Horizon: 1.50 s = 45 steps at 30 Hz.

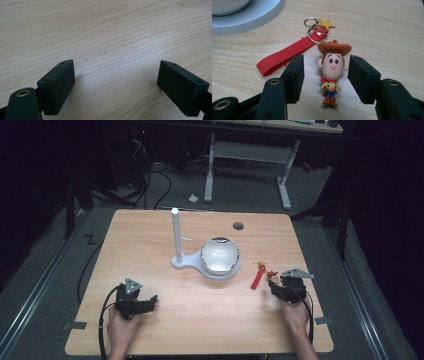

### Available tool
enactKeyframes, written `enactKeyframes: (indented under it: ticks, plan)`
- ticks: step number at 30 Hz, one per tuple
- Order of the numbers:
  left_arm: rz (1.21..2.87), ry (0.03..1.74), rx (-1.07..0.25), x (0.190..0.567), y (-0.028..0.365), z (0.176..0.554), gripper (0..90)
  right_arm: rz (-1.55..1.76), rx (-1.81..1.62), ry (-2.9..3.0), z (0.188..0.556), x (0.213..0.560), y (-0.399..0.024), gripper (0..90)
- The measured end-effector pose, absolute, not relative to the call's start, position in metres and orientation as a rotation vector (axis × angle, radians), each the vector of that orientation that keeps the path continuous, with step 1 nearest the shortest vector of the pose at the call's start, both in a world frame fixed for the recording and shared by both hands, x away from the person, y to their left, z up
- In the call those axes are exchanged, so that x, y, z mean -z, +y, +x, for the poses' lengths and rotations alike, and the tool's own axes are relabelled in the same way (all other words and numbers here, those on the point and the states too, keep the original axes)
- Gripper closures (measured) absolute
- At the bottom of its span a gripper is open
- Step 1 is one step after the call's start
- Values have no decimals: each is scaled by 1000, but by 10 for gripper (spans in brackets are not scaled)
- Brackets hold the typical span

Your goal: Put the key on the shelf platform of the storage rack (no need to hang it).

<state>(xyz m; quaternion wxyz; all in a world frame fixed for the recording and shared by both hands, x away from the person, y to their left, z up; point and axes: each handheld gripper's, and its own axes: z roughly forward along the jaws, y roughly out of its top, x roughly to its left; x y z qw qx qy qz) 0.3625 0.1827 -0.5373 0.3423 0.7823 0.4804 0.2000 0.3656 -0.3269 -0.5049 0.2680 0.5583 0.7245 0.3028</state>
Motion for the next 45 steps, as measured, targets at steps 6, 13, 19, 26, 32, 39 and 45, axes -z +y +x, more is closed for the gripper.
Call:
enactKeyframes:
  ticks: [6, 13, 19, 26, 32, 39, 45]
  plan:
    - [2034, 1249, -520, 537, 183, 362, 151, 1529, -808, 1949, 372, 509, -330, 472]
    - [2034, 1249, -520, 537, 183, 362, 151, 1527, -782, 1973, 384, 512, -326, 474]
    - [2034, 1250, -520, 537, 183, 362, 151, 1542, -770, 1959, 390, 516, -327, 476]
    - [2034, 1249, -520, 537, 183, 362, 151, 1561, -749, 1968, 397, 524, -331, 507]
    - [2034, 1249, -520, 537, 183, 362, 151, 1576, -778, 1963, 399, 525, -332, 545]
    - [2034, 1249, -520, 537, 183, 362, 151, 1571, -805, 1974, 397, 525, -333, 550]
    - [2033, 1250, -520, 537, 183, 362, 151, 1543, -826, 1982, 393, 520, -334, 552]
